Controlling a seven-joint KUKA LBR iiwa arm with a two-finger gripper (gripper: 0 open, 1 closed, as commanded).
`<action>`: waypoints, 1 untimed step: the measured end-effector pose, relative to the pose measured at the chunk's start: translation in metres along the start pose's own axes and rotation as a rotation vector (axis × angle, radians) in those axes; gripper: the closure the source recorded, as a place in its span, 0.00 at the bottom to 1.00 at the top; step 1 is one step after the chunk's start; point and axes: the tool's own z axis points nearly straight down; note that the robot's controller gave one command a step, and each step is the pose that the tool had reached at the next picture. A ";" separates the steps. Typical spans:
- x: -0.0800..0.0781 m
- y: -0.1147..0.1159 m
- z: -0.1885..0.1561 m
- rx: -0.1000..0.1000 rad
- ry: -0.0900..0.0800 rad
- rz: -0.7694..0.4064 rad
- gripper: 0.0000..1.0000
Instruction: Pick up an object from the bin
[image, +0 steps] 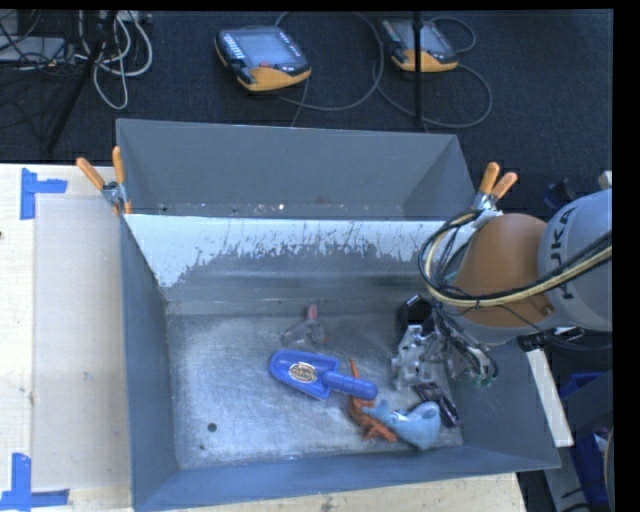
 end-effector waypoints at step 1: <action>0.000 0.000 0.000 0.000 0.000 -0.001 1.00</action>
Offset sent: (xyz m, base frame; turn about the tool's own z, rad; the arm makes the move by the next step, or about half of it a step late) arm 0.0668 0.0628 0.1167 0.0379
